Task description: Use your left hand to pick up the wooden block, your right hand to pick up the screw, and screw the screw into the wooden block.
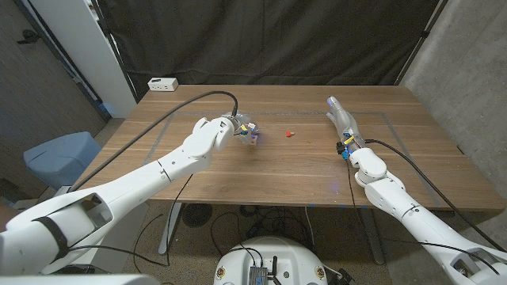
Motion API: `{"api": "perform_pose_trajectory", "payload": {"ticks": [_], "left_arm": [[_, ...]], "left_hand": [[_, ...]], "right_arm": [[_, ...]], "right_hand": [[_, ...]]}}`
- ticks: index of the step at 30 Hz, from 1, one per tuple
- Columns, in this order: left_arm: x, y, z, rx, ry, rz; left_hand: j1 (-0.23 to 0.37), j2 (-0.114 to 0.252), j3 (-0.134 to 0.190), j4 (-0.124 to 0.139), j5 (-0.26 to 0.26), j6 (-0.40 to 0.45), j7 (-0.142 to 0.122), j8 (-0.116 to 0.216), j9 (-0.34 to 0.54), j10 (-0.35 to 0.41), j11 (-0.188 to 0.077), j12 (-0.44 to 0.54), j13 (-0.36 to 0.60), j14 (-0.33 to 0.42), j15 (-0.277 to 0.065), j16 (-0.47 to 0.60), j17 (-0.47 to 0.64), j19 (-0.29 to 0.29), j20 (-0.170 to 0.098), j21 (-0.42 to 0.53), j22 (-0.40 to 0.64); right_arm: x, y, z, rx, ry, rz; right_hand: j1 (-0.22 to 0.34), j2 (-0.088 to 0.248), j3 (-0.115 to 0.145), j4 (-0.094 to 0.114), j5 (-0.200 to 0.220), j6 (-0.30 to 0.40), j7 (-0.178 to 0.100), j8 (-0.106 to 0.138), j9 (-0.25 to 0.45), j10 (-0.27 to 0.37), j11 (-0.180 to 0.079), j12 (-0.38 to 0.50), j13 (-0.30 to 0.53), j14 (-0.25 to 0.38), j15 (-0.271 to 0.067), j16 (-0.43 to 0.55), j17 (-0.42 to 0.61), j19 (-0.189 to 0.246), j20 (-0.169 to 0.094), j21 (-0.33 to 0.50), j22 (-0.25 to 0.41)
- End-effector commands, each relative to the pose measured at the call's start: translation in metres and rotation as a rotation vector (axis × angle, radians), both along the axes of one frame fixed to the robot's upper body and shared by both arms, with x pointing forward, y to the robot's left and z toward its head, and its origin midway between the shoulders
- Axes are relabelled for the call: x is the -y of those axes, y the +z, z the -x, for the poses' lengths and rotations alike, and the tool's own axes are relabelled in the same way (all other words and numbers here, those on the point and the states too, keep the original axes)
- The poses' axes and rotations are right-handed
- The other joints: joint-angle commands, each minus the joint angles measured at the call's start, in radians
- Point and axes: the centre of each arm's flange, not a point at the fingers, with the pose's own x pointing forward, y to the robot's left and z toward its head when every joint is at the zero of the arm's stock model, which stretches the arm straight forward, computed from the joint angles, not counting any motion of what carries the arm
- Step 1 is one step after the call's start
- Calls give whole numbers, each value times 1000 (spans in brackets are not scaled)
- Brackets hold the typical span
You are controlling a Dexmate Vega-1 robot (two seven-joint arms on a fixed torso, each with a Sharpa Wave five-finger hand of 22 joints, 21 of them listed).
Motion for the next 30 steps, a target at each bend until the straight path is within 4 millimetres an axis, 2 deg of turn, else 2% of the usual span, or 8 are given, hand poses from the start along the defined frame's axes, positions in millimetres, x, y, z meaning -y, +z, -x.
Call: {"api": "perform_pose_trajectory", "payload": {"ticks": [1, 16, 30], "left_arm": [[0, -3, -1, 17, 3, -5], [-7, -8, -2, 53, 6, 0], [-5, -10, -8, 69, -2, 7]], "left_hand": [[20, 3, -8, -2, -3, 30, -4, 9, 4, 21, -2, 7, 4, 15, -3, 6, 4, 0, 3, 3, 3], [57, 2, -28, -4, -2, 88, -9, 6, 6, 91, -2, 21, 15, 73, -32, 6, 4, 48, -3, 1, 2], [83, 6, -41, -3, -2, 159, -9, 18, 8, 141, -4, 30, 20, 112, -51, 6, 4, 65, -1, -3, 2]], "right_arm": [[-1, -3, 2, -4, -4, -3], [-6, -3, -2, -4, -3, -4], [-7, -7, -3, -9, -3, -8]], "right_hand": [[3, 11, 2, -3, 5, 6, -2, 4, 3, 1, -7, 4, 2, 1, -30, 4, 6, 2, -13, 4, 5], [-1, 12, 2, -4, 5, 8, -4, 4, 4, 4, -7, 5, 2, 3, -32, 5, 6, 2, -12, 4, 5], [-2, 14, 2, -6, 5, 11, -4, 5, 4, 7, -9, 6, 2, 6, -32, 6, 6, 2, -9, 4, 5]]}}
